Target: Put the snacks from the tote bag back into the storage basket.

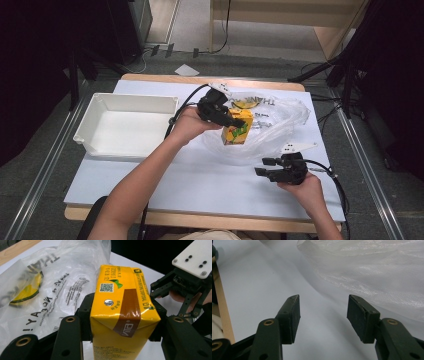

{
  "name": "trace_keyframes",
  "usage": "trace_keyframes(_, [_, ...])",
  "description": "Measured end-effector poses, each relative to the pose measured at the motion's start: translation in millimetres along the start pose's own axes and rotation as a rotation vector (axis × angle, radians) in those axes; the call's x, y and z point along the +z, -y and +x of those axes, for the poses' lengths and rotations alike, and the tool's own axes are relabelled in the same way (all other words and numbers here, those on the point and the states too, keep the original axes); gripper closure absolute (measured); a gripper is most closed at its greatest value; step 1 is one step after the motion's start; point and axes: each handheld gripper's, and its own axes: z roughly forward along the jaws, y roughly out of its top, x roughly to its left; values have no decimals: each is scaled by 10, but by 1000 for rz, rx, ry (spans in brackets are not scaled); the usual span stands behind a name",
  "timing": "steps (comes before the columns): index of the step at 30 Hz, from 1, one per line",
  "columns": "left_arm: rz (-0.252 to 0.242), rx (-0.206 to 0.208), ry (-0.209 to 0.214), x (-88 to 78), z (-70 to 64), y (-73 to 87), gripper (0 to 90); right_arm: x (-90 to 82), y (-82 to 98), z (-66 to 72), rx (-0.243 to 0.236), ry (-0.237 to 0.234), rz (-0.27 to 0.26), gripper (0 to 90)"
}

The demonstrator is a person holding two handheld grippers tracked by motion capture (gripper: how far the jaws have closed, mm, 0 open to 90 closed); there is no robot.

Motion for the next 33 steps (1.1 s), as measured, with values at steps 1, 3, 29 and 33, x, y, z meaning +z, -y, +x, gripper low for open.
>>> trace_keyframes(1, [-6,-3,-1,-7,-2,17,526,-1,0,0,-1,0,-1,449])
trace_keyframes(3, [-10,-5,0,-36,-4,44,526,-1,0,-2,-3,3,0,449])
trace_keyframes(29, [-65,-39,-47,-442,-28,259,526,-20,-15,-21,-9,-2,-2,447])
trace_keyframes(33, [-64,-43,-63,-502,-21,304,526,-22,-22,-26,-7,-7,-7,447])
